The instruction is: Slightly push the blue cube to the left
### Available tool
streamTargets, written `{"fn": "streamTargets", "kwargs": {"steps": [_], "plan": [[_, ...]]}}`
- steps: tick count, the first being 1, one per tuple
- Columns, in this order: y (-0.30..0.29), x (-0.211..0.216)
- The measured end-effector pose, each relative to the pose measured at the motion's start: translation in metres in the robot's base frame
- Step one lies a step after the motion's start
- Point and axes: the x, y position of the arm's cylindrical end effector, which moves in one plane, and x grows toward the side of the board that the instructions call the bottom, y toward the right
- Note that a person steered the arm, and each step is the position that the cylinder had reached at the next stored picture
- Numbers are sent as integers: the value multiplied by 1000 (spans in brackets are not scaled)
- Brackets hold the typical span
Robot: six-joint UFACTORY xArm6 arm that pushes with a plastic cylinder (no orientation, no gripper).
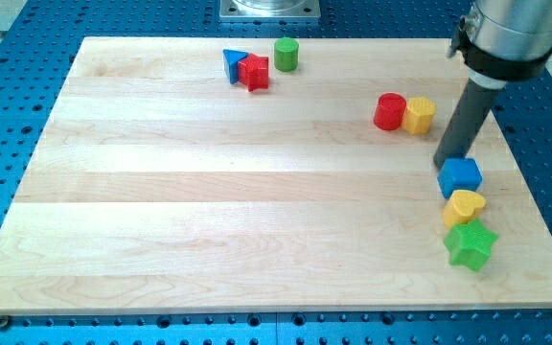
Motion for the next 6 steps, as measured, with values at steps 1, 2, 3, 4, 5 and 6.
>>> {"fn": "streamTargets", "kwargs": {"steps": [1,2,3,4,5,6], "plan": [[12,2],[83,25],[52,99],[45,91],[42,68],[48,56]]}}
